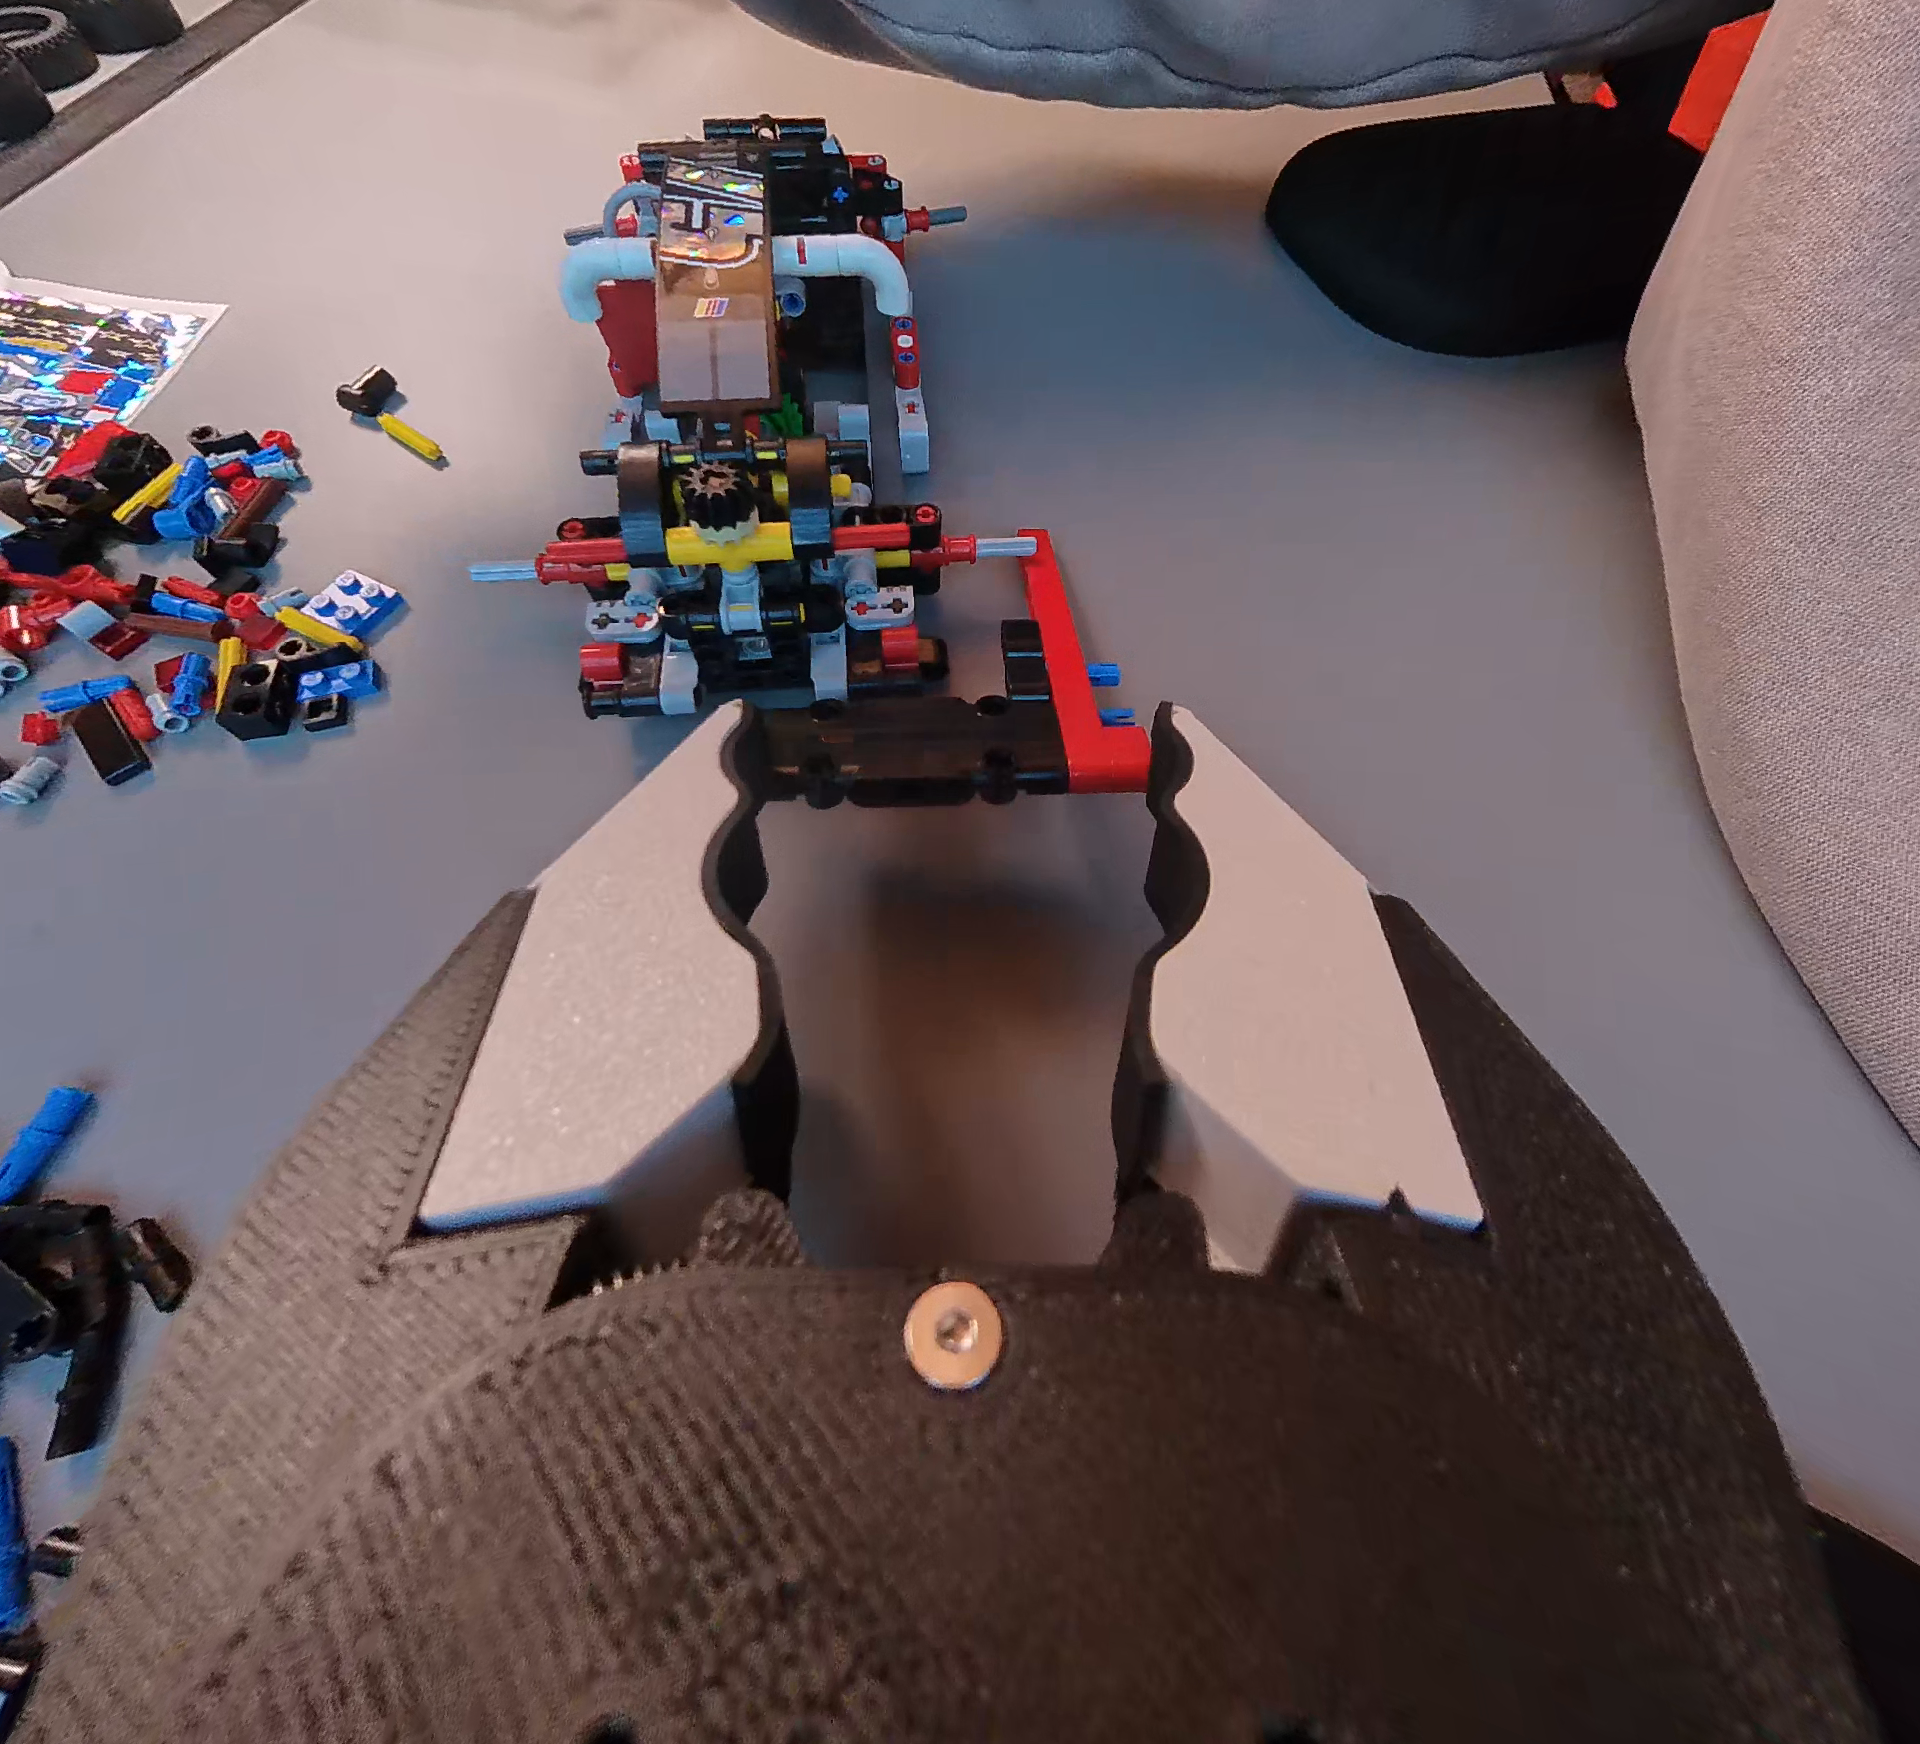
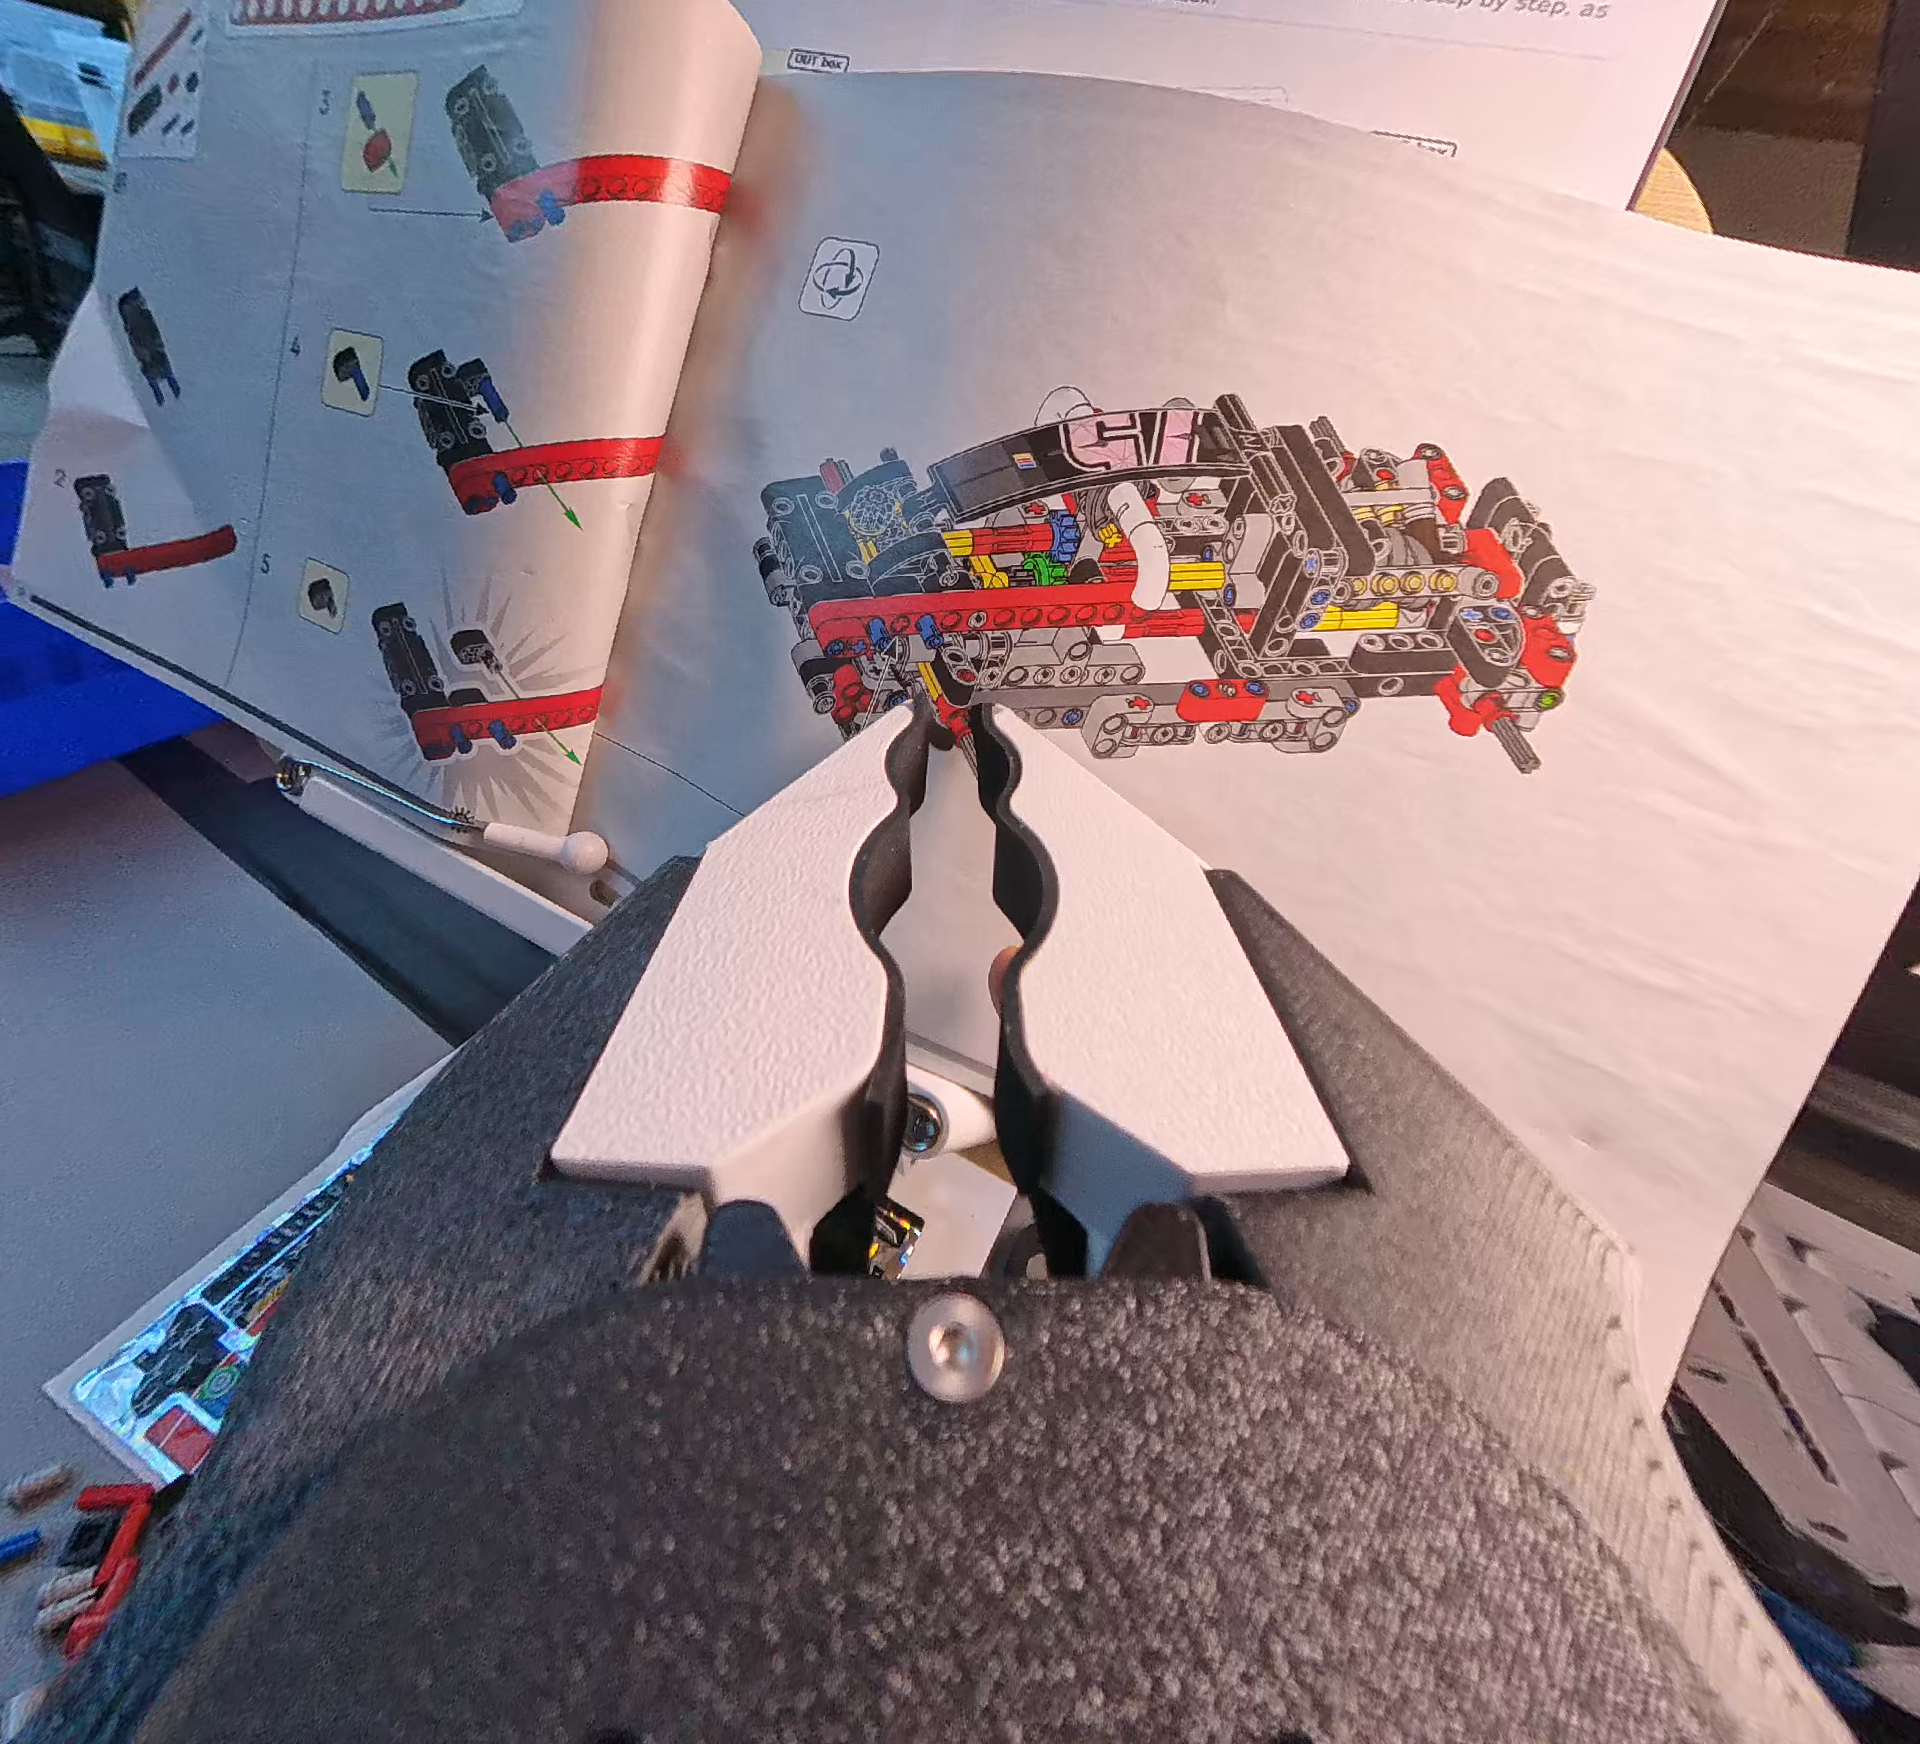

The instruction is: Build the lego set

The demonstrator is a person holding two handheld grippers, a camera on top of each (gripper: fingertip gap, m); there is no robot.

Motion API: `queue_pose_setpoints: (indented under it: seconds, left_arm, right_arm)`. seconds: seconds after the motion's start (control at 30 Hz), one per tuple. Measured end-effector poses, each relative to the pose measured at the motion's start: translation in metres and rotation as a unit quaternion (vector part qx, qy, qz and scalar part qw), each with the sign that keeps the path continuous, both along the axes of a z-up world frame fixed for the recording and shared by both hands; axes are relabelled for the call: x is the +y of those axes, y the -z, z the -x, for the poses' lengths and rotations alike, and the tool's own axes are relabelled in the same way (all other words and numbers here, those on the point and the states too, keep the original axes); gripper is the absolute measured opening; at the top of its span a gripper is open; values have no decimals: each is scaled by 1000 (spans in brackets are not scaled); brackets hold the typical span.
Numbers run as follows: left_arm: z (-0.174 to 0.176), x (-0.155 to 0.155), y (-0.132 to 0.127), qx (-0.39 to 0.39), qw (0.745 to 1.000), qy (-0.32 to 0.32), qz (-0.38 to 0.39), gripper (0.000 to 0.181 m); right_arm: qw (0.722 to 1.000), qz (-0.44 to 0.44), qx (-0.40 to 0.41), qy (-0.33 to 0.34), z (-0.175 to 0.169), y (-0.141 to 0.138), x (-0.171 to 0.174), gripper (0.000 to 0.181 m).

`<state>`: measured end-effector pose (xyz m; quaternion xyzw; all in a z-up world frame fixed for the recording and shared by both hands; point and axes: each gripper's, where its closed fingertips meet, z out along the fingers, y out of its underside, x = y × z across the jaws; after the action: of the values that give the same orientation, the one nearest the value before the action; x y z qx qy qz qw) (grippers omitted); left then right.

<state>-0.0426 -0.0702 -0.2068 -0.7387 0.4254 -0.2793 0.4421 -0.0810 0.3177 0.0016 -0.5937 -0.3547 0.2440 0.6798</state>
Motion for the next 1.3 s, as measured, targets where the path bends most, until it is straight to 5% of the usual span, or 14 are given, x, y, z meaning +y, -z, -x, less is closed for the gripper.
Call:
queue_pose_setpoints:
  seconds: [0.17,0.2,0.23,0.3,0.57,1.3]
  left_arm:
    - [0,-1,-1,-1,1000,3,-2,66]
    - [1,-3,-4,-5,1000,12,-16,0]
    - [1,-1,-8,-10,999,6,-34,0]
    - [4,3,-4,12,999,-9,-44,30]
    - [3,4,2,25,999,-13,-28,51]
    - [8,9,-3,-2,999,-30,-18,57]
  right_arm:
    - [1000,1,1,1,0,-1,3,6]
    - [1000,0,2,1,-1,-2,4,6]
    - [1000,0,2,0,-1,-3,4,6]
    - [1000,-1,4,0,-1,-4,5,6]
    - [1000,-8,3,-3,3,-9,6,8]
    - [1000,-18,-4,4,7,-13,9,0]
